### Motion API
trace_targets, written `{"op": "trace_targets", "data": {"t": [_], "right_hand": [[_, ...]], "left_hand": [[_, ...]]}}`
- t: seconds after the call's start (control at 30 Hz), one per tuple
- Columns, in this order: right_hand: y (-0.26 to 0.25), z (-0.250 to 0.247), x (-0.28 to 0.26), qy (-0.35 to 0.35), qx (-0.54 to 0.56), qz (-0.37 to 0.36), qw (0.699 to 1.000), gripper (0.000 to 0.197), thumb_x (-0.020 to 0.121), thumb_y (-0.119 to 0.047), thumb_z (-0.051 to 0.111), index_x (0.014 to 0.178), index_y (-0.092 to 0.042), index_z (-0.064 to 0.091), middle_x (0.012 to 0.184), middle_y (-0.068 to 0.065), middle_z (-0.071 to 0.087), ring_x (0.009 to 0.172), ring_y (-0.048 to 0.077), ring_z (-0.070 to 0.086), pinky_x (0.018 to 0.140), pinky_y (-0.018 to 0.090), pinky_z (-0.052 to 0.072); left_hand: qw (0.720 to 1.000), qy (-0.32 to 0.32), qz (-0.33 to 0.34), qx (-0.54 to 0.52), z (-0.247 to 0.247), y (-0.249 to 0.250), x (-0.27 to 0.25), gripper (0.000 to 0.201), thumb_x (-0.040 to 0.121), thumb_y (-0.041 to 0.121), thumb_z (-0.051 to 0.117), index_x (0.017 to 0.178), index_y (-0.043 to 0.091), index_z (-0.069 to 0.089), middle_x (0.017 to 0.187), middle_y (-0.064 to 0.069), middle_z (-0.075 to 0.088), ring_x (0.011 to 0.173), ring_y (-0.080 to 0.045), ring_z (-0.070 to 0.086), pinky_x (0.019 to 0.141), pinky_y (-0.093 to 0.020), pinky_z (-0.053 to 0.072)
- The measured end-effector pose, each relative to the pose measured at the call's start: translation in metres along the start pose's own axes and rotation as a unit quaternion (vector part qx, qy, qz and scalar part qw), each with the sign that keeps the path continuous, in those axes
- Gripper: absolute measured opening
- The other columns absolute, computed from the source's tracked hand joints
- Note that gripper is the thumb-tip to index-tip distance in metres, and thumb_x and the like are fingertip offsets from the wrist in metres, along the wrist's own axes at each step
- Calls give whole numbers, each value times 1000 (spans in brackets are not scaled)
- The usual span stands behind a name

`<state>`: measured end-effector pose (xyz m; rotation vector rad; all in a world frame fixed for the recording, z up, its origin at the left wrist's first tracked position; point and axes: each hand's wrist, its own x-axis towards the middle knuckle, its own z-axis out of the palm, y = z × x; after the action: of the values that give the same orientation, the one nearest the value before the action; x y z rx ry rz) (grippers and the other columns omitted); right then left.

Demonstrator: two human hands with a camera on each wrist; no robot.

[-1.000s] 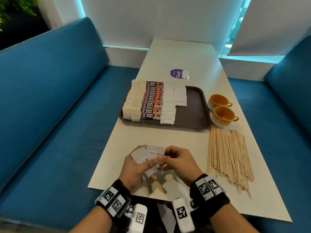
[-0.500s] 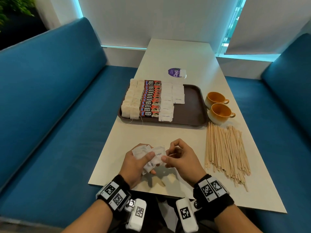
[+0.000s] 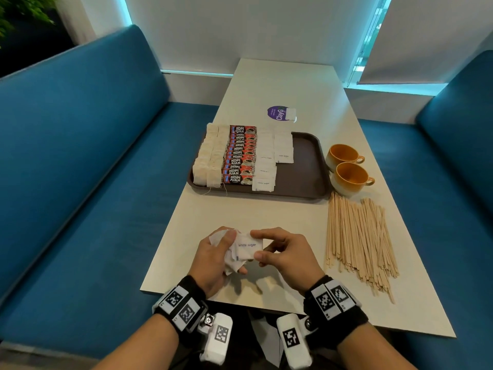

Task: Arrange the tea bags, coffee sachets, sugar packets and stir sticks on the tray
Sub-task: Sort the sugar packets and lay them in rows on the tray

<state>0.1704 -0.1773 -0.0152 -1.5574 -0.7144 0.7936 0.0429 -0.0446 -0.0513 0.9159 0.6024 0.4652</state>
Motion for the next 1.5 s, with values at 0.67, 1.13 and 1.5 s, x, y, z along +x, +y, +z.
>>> {"op": "trace_targets", "data": {"t": [0.67, 1.13, 1.5], "right_hand": [[11, -18, 15, 11, 83, 71, 994, 25, 79, 8, 79, 103, -1, 77, 74, 4, 74, 71, 24, 69, 74, 31, 60], [-39, -105, 166, 141, -17, 31, 989, 19, 85, -7, 79, 103, -11, 76, 102, 8, 75, 87, 20, 76, 74, 23, 61], [-9, -130, 258, 150, -159, 115, 969, 15, 83, -14, 84, 95, -20, 79, 94, -5, 76, 86, 15, 73, 78, 27, 63]], "left_hand": [[999, -17, 27, 33, -4, -3, 1, 43, 79, -6, 72, 119, -1, 56, 97, -30, 70, 78, -37, 71, 61, -40, 61], [998, -44, 22, -46, -12, -5, 9, 67, 60, 0, 68, 126, 5, 55, 109, -28, 61, 96, -55, 64, 74, -51, 58], [999, -44, -9, 3, -13, -6, 10, 72, 68, 9, 83, 134, 12, 54, 119, -30, 66, 105, -56, 66, 80, -55, 59]]}}
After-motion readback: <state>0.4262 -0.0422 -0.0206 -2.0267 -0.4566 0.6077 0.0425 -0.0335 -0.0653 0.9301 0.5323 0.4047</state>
